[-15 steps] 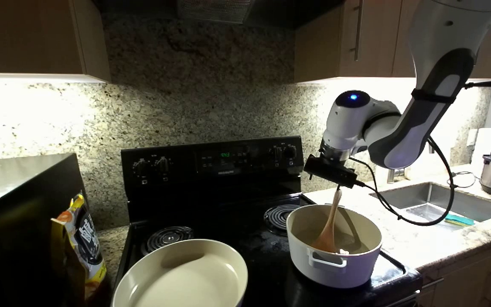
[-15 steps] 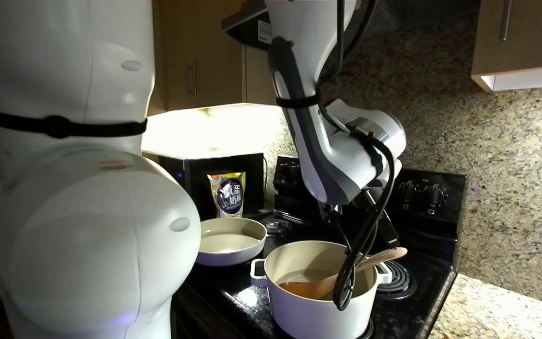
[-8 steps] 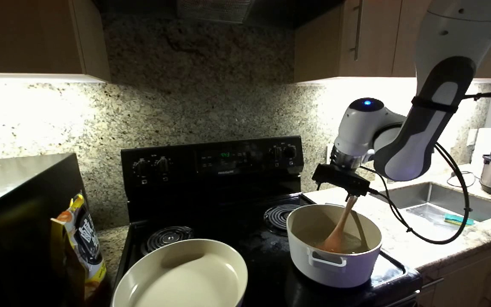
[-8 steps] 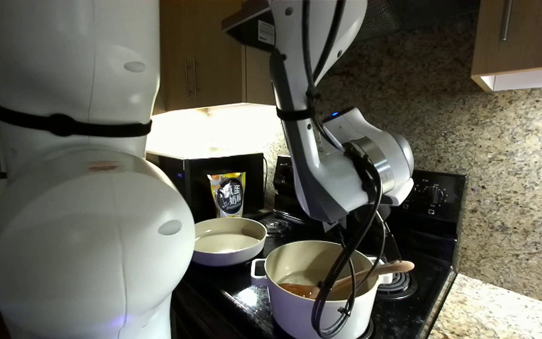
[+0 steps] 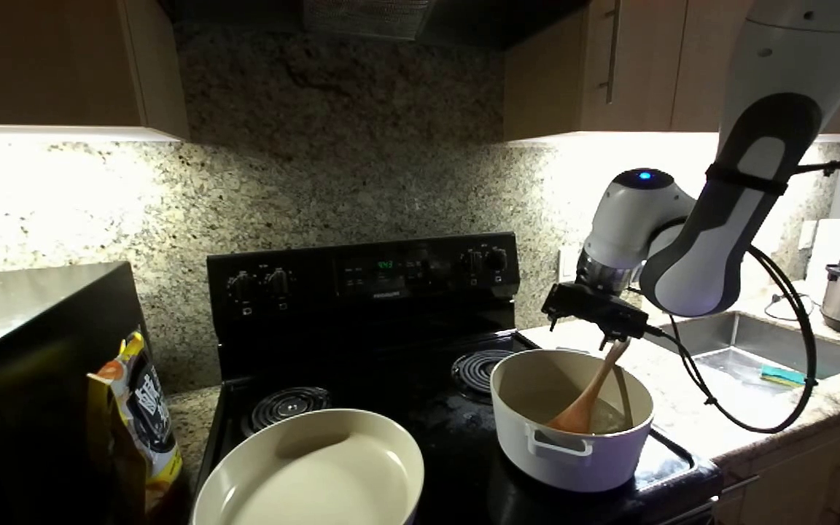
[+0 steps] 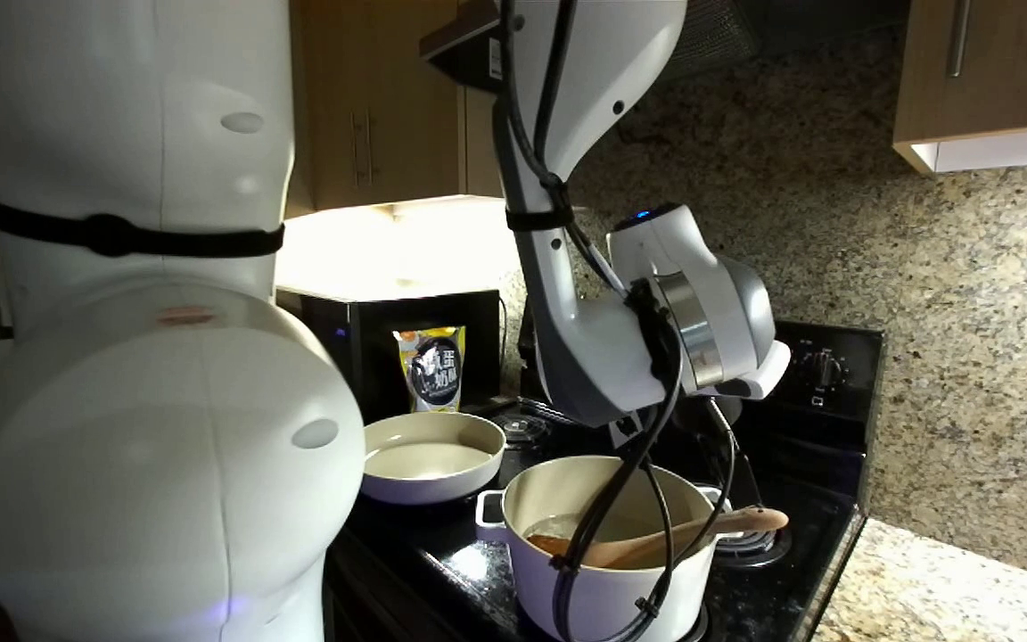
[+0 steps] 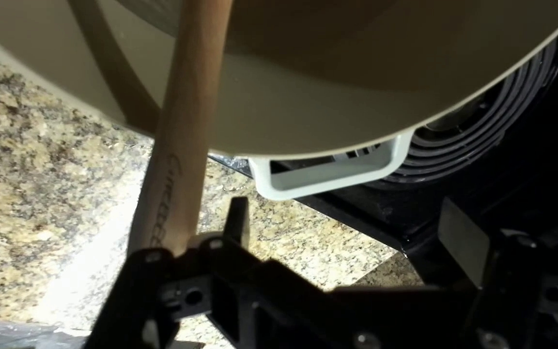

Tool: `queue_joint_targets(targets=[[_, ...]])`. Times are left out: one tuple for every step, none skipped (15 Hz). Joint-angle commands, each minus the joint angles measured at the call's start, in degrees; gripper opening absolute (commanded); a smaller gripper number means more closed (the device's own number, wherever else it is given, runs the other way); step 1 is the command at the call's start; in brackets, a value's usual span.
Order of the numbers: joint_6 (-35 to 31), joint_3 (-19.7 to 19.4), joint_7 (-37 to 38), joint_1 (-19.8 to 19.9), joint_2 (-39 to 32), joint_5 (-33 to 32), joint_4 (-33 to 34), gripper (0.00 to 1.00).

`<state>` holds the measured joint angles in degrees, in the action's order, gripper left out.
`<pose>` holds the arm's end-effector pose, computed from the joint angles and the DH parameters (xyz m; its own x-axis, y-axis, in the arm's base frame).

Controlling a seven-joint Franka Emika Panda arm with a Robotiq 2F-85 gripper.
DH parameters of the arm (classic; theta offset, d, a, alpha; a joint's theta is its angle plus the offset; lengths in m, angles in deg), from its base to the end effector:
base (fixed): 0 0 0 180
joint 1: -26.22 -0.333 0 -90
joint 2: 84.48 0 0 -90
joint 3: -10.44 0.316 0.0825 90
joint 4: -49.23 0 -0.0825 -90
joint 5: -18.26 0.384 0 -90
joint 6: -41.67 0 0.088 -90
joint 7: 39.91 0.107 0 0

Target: Stir the contents in the white pot

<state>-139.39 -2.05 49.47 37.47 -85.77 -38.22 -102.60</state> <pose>0.4226 -0.1042 0.2702 0.4674 -0.7969 0.3828 -0.7741 -0.5781 -0.2582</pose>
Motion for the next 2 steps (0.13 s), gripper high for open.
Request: queue_joint_targets(targets=[[0.0, 0.0, 0.0, 0.0, 0.0, 0.0, 0.0, 1.00], [0.0, 0.0, 0.0, 0.0, 0.0, 0.0, 0.0, 1.00]])
